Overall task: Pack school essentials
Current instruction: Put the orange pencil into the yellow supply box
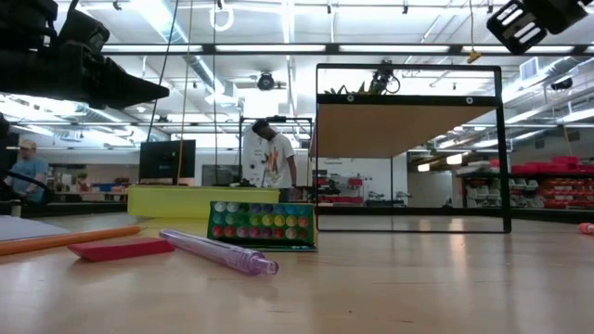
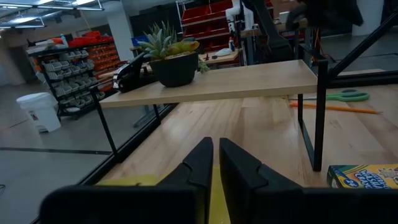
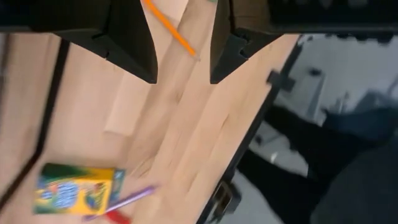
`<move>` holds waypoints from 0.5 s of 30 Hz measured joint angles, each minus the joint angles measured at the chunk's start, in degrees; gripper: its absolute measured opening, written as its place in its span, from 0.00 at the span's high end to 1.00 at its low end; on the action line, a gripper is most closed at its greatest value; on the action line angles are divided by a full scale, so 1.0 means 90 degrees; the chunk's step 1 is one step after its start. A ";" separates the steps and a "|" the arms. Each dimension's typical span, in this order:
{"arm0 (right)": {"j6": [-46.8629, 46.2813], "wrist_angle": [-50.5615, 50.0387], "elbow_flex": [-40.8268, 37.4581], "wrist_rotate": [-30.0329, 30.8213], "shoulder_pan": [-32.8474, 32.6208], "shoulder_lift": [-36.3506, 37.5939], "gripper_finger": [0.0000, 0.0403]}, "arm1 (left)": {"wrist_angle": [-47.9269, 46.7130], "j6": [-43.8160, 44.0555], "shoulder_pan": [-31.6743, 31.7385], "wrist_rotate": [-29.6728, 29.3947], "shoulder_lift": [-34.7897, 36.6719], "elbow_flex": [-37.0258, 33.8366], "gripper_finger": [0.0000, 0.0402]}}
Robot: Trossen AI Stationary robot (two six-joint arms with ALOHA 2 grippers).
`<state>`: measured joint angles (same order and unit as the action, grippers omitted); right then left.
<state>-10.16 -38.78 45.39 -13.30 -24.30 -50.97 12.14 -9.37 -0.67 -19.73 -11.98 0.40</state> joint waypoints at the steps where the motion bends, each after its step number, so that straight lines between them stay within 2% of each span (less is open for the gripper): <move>1: 0.0025 0.0002 0.0000 0.0021 -0.0092 -0.0087 0.62 | 0.0000 0.0000 0.0002 0.0000 0.0001 -0.0001 0.92; 6: 0.0273 0.0009 0.0000 0.0166 -0.0453 -0.0398 0.62 | 0.0000 0.0002 0.0000 0.0000 0.0001 -0.0001 0.93; 11: 0.0609 0.0041 -0.0017 0.0658 -0.0699 -0.0409 0.62 | 0.0000 0.0002 0.0000 0.0000 -0.0001 -0.0001 0.91; 15: 0.0541 0.0248 -0.0280 0.0661 -0.0709 -0.0407 0.63 | 0.0000 0.0000 0.0001 -0.0002 0.0001 -0.0001 0.90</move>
<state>-5.29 -36.54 42.86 -7.35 -30.68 -54.63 12.14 -9.37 -0.66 -19.75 -11.97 0.39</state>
